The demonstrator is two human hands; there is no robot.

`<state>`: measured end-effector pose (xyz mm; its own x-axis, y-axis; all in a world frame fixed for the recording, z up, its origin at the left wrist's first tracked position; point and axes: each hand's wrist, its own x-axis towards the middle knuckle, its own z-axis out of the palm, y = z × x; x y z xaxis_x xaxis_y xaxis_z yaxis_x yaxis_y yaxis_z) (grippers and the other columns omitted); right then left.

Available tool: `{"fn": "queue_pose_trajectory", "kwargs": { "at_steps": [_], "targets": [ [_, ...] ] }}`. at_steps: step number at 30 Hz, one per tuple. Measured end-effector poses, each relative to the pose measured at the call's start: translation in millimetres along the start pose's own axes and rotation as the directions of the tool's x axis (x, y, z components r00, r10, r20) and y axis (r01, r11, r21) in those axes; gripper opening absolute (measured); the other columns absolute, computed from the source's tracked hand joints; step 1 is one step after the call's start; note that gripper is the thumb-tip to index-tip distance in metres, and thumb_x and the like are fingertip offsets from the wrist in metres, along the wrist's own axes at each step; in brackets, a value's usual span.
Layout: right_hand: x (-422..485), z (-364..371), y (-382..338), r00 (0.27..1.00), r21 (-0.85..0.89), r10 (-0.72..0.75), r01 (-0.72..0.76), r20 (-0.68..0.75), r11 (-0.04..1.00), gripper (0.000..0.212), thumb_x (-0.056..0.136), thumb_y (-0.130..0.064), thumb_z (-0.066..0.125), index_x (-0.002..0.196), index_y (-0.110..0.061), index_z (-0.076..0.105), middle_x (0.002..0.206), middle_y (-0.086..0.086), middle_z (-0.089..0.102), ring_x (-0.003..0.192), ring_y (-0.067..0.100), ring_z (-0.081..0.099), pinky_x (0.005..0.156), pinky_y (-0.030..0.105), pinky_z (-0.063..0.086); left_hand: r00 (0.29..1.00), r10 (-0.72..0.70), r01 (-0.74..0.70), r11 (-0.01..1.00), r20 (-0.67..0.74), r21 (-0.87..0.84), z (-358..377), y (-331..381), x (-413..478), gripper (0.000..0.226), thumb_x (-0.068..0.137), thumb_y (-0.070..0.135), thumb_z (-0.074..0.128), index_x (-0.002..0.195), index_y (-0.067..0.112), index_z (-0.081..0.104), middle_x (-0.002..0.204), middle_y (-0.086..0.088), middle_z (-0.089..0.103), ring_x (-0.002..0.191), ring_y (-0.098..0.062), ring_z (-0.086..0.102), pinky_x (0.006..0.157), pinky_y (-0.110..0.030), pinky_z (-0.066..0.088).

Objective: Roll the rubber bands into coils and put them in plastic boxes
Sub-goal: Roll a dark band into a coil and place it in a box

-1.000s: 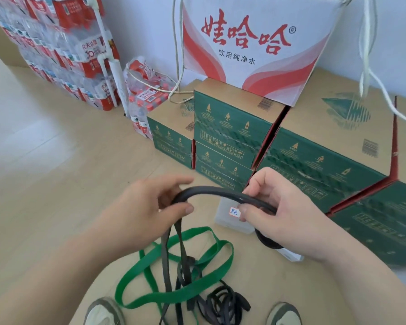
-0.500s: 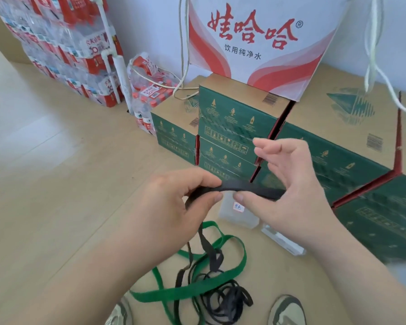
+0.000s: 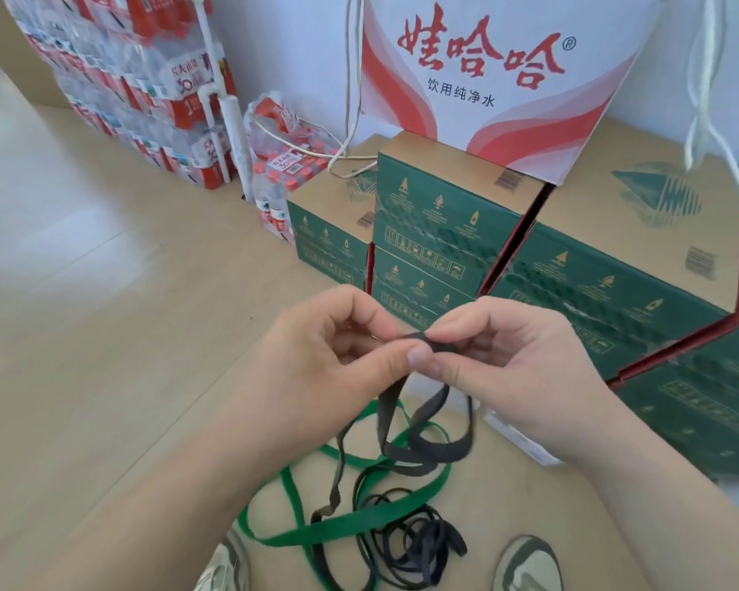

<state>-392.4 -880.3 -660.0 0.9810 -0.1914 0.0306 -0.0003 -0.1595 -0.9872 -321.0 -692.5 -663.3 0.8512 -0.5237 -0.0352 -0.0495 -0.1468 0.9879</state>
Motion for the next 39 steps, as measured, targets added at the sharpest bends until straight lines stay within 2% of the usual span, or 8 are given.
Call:
{"fn": "queue_pose_trajectory", "kwargs": {
  "at_steps": [3, 9, 13, 18, 23, 27, 34, 39],
  "targets": [
    [4.0, -1.3, 1.9, 0.994, 0.005, -0.025, 0.026, -0.106, 1.000, 0.024, 0.074, -0.002, 0.084, 0.078, -0.023, 0.075, 0.084, 0.004, 0.077, 0.082, 0.028, 0.076, 0.081, 0.044, 0.062, 0.980, -0.102, 0.060, 0.971, 0.170, 0.232, 7.5, -12.7, -1.0, 0.061, 0.070, 0.038, 0.092, 0.121, 0.040, 0.057, 0.101, 0.013, 0.074, 0.098, -0.004, 0.071, 0.094, -0.032, 0.058],
    [2.2, -10.9, 2.3, 0.979, 0.005, -0.002, 0.003, -0.205, 1.000, 0.019, 0.076, -0.012, 0.081, 0.083, -0.027, 0.071, 0.088, 0.006, 0.076, 0.089, 0.033, 0.075, 0.087, 0.051, 0.061, 0.961, -0.180, 0.089, 0.920, 0.209, 0.381, 21.5, -21.8, 6.9, 0.019, 0.087, 0.029, 0.076, 0.083, 0.035, 0.058, 0.074, 0.020, 0.065, 0.067, 0.002, 0.059, 0.063, -0.012, 0.046],
    [3.8, -28.4, 14.5, 0.977, -0.214, 0.052, -0.097, -0.205, 0.972, 0.029, 0.090, -0.001, 0.072, 0.090, -0.028, 0.062, 0.090, 0.007, 0.071, 0.084, 0.031, 0.068, 0.082, 0.054, 0.058, 0.977, -0.116, 0.007, 0.856, 0.178, 0.517, 8.9, -14.1, 13.1, 0.014, 0.082, 0.025, 0.067, 0.085, 0.027, 0.054, 0.068, 0.004, 0.057, 0.057, -0.006, 0.050, 0.053, -0.018, 0.041],
    [-2.6, -41.6, 20.6, 0.979, -0.403, 0.185, -0.206, -0.091, 0.892, 0.023, 0.094, -0.013, 0.069, 0.094, -0.033, 0.057, 0.091, -0.001, 0.070, 0.081, 0.024, 0.063, 0.081, 0.049, 0.054, 0.999, -0.030, 0.037, 0.927, -0.025, 0.374, -6.1, -8.3, 17.4, 0.030, 0.080, 0.018, 0.080, 0.093, 0.039, 0.062, 0.081, 0.018, 0.071, 0.066, -0.006, 0.069, 0.067, -0.032, 0.061],
    [-6.0, -28.5, 9.7, 0.979, -0.300, 0.203, -0.192, 0.006, 0.935, 0.032, 0.086, -0.007, 0.077, 0.089, -0.023, 0.050, 0.110, -0.009, 0.074, 0.107, 0.010, 0.070, 0.099, 0.043, 0.053, 0.980, 0.200, -0.196, 0.923, 0.020, 0.332, 3.6, -2.0, 6.8, 0.022, 0.085, 0.009, 0.080, 0.090, 0.030, 0.078, 0.076, 0.012, 0.075, 0.069, -0.010, 0.073, 0.068, -0.027, 0.058],
    [-3.4, -6.0, 4.9, 0.987, -0.194, 0.146, -0.131, 0.060, 0.972, 0.032, 0.080, -0.003, 0.083, 0.092, -0.019, 0.058, 0.105, -0.001, 0.076, 0.102, 0.016, 0.073, 0.098, 0.042, 0.056, 0.951, 0.302, -0.306, 0.900, 0.060, 0.311, 10.9, -9.6, 6.5, 0.015, 0.087, 0.012, 0.076, 0.097, 0.022, 0.080, 0.089, 0.010, 0.076, 0.080, -0.012, 0.074, 0.071, -0.035, 0.060],
    [3.0, -1.9, 5.9, 0.999, -0.062, -0.017, 0.014, -0.045, 0.998, 0.023, 0.083, 0.004, 0.078, 0.087, -0.018, 0.071, 0.089, 0.000, 0.076, 0.084, 0.023, 0.073, 0.082, 0.044, 0.062, 0.999, 0.028, -0.029, 0.999, 0.028, 0.028, 11.5, -12.2, 7.5, 0.046, 0.080, 0.024, 0.085, 0.118, 0.030, 0.060, 0.104, 0.006, 0.074, 0.094, -0.013, 0.075, 0.087, -0.035, 0.060],
    [7.1, 5.6, 1.3, 0.987, 0.004, -0.043, 0.044, -0.158, 0.999, 0.030, 0.084, 0.011, 0.073, 0.086, -0.019, 0.070, 0.087, -0.002, 0.078, 0.085, 0.023, 0.077, 0.085, 0.045, 0.063, 0.969, -0.162, 0.103, 0.951, 0.185, 0.293, 16.7, -29.1, 10.5, 0.030, 0.083, 0.020, 0.083, 0.102, 0.036, 0.066, 0.090, 0.008, 0.074, 0.086, -0.006, 0.072, 0.088, -0.033, 0.060]
  ]
}}
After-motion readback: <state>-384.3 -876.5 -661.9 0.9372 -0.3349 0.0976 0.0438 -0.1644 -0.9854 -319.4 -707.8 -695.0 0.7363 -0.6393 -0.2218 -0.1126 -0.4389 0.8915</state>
